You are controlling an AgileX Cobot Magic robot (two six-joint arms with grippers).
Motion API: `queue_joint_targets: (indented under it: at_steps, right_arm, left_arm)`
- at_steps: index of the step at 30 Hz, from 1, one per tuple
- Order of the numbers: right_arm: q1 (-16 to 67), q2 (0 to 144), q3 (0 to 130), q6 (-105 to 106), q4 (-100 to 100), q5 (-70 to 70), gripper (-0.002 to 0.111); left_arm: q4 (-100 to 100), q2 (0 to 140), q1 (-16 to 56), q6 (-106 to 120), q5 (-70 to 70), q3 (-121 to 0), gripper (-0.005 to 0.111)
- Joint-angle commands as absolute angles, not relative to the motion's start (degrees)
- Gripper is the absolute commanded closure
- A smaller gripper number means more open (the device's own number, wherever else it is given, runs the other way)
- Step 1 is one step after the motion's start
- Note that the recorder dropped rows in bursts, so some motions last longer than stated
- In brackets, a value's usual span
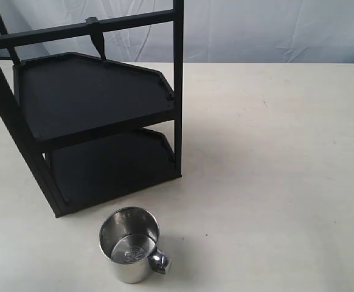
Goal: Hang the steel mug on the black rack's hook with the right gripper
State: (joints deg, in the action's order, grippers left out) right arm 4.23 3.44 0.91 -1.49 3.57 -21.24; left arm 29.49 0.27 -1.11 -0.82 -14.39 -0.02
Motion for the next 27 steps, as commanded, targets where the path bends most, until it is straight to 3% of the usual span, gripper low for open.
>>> queue_joint_targets:
  at_steps: [1,13,24,27]
  right_arm:
    - [4.6,3.2,0.7,-1.7,3.5,-20.4,0.109]
    - [4.6,3.2,0.7,-1.7,1.0,-17.6,0.109]
    - [4.6,3.2,0.7,-20.3,23.7,20.4,0.109]
    - [4.6,3.2,0.8,-27.5,26.2,24.1,0.109]
  left_arm:
    - [29.4,0.0,-1.0,-1.0,-14.0,0.0,0.105]
    - [29.4,0.0,-1.0,-1.0,-14.0,0.0,0.105]
    - [29.4,0.0,-1.0,-1.0,-14.0,0.0,0.105]
    - [29.4,0.0,-1.0,-1.0,-14.0,0.0,0.105]
